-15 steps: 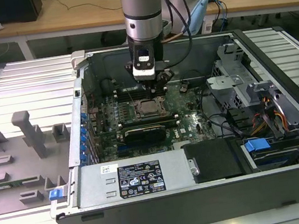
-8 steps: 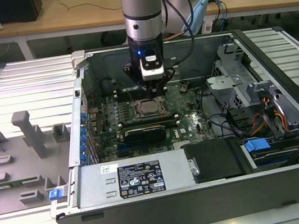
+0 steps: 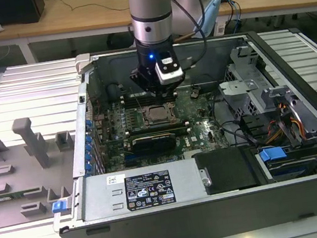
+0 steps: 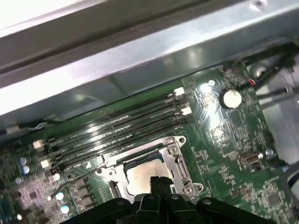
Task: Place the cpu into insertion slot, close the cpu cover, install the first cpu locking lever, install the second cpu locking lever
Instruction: 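Close the cpu cover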
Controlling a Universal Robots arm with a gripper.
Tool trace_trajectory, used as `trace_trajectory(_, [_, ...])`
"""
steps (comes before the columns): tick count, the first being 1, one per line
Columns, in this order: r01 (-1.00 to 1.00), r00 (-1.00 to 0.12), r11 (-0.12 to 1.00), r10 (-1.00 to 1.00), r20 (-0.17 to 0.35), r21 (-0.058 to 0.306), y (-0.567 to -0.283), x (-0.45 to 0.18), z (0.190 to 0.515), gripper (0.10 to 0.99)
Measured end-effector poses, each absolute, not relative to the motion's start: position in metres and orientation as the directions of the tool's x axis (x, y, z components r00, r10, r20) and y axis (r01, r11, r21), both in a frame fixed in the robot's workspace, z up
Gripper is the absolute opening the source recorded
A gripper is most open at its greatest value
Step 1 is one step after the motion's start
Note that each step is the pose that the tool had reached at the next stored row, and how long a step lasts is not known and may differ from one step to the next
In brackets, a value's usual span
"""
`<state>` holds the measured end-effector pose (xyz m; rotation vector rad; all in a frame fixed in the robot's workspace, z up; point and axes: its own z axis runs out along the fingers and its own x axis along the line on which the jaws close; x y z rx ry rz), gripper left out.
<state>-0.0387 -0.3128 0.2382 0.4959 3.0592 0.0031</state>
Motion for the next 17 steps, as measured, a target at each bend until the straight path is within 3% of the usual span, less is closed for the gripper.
trace_trajectory(11, [0.042,-0.998,0.999,0.043,-0.042,0.009,-0.314,-0.041,0.235,0.106])
trace_trajectory(17, [0.012,-0.999,1.0,0.013,-0.042,0.01,-0.324,-0.047,0.234,0.106])
